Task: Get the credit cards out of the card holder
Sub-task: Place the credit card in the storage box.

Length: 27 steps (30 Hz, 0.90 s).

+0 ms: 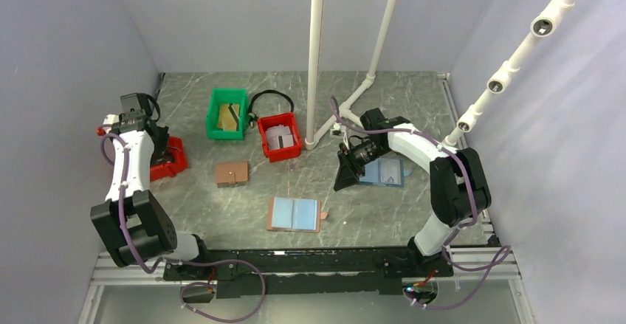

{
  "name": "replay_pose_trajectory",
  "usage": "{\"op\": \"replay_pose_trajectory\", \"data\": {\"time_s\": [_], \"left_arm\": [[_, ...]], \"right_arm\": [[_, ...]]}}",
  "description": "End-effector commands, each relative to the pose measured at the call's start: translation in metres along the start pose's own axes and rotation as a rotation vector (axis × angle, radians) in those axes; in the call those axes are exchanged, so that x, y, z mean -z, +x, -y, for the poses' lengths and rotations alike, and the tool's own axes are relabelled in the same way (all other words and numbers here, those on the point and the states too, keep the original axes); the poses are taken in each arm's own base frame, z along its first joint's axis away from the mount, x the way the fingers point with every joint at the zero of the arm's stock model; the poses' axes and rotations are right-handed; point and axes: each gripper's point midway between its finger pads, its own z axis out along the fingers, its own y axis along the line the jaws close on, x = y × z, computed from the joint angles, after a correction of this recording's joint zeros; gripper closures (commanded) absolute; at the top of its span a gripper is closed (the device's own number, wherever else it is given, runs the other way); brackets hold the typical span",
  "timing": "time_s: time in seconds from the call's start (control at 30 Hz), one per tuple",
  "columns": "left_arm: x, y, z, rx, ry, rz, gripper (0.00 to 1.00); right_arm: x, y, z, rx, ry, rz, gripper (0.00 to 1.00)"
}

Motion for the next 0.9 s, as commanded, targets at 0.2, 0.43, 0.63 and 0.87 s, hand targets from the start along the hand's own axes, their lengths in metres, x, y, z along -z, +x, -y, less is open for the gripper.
{"op": "replay_pose_trajectory", "data": {"time_s": [0.2, 0.43, 0.63, 0.87], "left_arm": [[-0.025, -0.043, 0.002, 0.149, -0.056, 0.095, 1.00], [-0.053, -0.062, 0.010, 0.218, -0.017, 0.077, 0.88], [-0.042, -0.061, 0.005, 0.213, 0.009, 0.077, 0.54], [0.021, -0.065, 0.005, 0.200, 0.111, 0.098, 0.38]], "right_arm": [[0.008, -0.009, -0.011, 0.071, -0.010, 0.036, 0.48], [0.011, -0.009, -0.014, 0.083, -0.002, 0.044, 0.48], [0.014, -0.008, -0.015, 0.097, 0.018, 0.047, 0.47], [0.018, -0.009, -0.019, 0.112, 0.026, 0.050, 0.47]]}}
